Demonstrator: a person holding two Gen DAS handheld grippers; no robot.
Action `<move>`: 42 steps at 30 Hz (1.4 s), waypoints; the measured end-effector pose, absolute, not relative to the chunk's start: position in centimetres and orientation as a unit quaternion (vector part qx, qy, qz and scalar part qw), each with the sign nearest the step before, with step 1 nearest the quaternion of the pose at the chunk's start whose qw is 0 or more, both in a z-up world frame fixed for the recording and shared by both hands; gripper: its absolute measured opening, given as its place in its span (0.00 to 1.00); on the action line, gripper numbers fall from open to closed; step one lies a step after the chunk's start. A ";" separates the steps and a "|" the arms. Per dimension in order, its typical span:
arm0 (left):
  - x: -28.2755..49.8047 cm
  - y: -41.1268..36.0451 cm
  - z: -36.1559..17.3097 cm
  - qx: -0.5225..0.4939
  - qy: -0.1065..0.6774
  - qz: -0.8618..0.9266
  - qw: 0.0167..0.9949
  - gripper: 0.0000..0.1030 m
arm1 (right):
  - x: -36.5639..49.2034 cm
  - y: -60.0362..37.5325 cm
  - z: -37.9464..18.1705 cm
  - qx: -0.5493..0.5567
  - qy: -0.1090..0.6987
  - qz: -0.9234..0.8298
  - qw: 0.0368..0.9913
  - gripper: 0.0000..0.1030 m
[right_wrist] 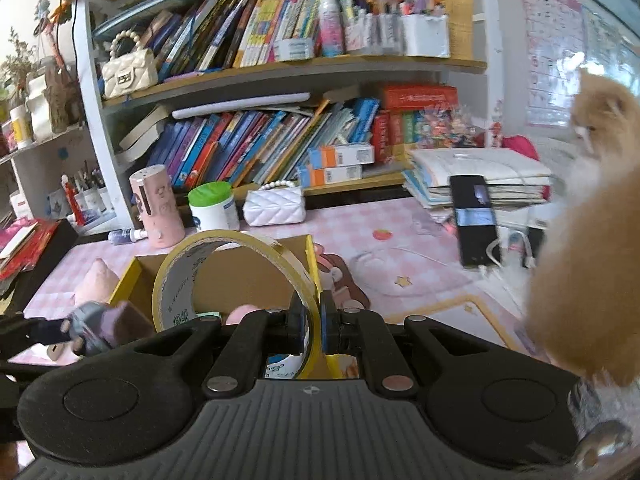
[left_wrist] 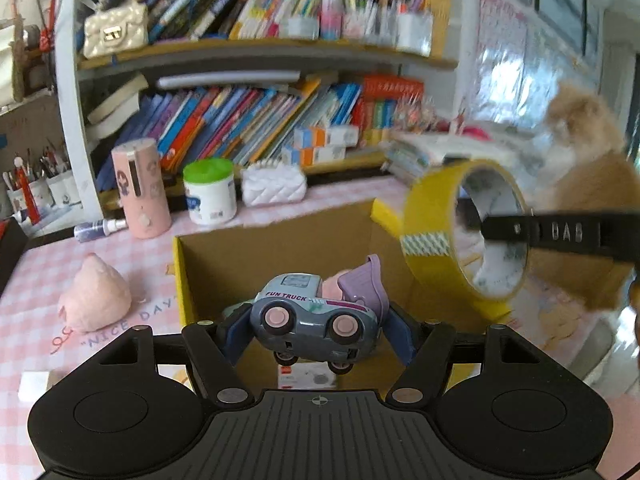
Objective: Organize objects
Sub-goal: 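Open both tools to drop the tape roll and truck into the box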
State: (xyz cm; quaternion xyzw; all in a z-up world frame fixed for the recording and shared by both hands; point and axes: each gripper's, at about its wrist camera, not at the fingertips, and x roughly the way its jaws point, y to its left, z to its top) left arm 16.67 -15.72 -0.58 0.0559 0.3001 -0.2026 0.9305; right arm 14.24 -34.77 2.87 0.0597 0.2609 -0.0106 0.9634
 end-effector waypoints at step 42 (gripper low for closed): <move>16.3 -16.2 -2.0 0.047 0.322 -0.152 0.933 0.72 | 26.1 -31.2 -1.4 -0.014 0.374 0.119 0.920 0.54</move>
